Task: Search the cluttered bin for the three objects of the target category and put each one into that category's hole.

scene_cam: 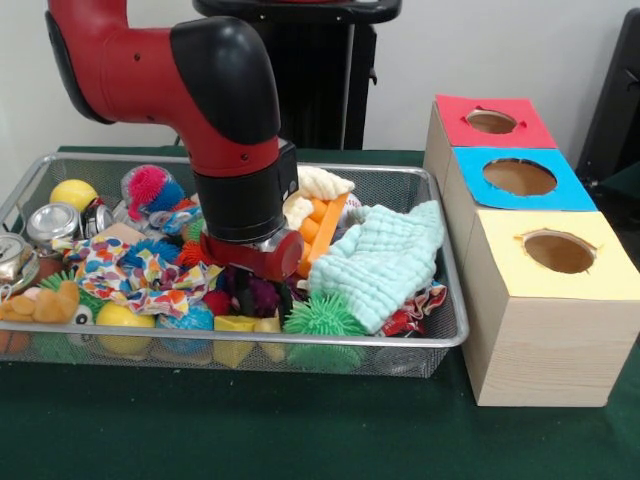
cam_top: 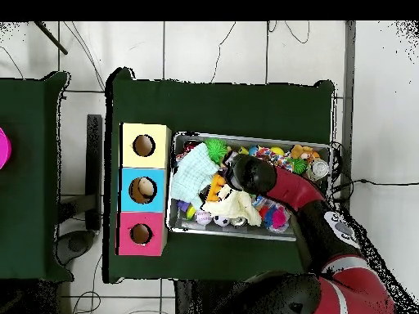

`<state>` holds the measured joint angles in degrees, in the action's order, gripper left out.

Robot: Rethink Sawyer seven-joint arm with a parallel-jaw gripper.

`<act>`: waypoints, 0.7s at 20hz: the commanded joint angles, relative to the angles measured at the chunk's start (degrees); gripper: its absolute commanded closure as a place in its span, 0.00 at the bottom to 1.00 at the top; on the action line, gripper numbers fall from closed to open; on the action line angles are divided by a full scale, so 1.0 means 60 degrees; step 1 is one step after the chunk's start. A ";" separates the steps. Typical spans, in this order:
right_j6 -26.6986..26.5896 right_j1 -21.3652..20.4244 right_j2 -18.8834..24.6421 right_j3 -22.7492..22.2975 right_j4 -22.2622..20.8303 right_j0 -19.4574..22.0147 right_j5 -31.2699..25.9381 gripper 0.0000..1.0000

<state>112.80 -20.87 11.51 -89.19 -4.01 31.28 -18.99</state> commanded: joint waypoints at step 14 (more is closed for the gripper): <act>0.0622 0.1421 0.2040 -0.1048 -0.0598 0.0468 0.2243 1.00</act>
<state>112.80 -19.46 16.07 -91.64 -4.05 33.42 -12.02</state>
